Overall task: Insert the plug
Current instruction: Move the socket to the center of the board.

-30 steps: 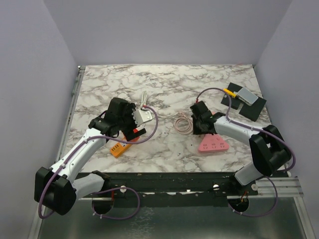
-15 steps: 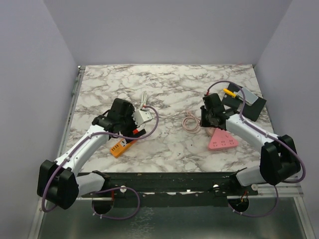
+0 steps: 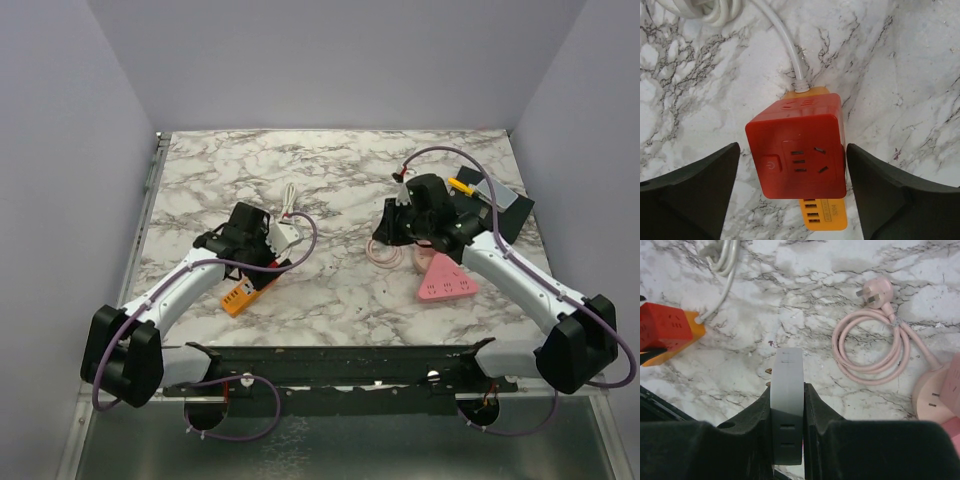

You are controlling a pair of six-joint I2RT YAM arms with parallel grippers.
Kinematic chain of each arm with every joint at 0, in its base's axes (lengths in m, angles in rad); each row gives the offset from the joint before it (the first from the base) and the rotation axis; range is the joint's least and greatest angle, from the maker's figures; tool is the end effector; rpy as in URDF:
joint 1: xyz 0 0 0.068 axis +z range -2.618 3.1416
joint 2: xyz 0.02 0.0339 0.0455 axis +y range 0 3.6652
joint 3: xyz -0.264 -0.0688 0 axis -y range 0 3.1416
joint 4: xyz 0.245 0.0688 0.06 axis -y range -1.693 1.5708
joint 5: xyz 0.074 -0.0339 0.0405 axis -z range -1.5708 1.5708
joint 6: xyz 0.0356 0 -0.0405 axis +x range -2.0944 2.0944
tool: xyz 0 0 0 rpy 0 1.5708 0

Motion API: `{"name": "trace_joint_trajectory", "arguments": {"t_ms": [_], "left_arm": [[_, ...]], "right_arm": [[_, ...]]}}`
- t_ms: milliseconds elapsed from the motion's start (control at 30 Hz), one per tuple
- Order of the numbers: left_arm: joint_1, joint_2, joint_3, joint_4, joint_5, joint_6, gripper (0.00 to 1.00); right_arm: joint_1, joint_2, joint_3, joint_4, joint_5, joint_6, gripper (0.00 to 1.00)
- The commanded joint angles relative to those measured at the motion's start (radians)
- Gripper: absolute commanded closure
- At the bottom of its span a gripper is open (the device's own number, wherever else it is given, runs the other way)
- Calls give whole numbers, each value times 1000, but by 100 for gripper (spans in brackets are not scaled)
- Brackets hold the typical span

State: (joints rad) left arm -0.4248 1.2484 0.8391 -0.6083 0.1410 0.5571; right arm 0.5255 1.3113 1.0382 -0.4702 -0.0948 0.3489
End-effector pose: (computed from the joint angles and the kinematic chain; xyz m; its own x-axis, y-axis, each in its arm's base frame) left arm 0.2188 -0.1045 0.2285 -0.4067 0.7585 -0.5092 0.8133 0.5544 0.1763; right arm 0.2448 0.1459 0.2863 -0.7415 -0.0366 -0.6700 -0.3258 0.8925 0.3119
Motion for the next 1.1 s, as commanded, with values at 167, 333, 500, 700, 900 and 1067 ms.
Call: {"name": "trace_joint_trajectory", "arguments": {"t_ms": [167, 333, 500, 700, 900, 1067], "left_arm": [[5, 52, -49, -33, 117, 18, 51], [-19, 103, -23, -39, 283, 38, 68], [-155, 192, 27, -27, 346, 76, 70], [-335, 308, 108, -2, 319, 116, 72], [-489, 425, 248, -16, 299, 154, 71], [-499, 429, 251, -31, 239, 137, 56]], "right_arm": [[5, -95, 43, -41, -61, -22, 99], [5, -116, 35, -48, -38, -32, 99], [5, -139, 28, -58, 6, -34, 99], [5, -173, 19, -71, 59, -34, 99], [3, -192, 11, -80, 104, -40, 99], [4, -204, 6, -82, 112, -53, 99]]}}
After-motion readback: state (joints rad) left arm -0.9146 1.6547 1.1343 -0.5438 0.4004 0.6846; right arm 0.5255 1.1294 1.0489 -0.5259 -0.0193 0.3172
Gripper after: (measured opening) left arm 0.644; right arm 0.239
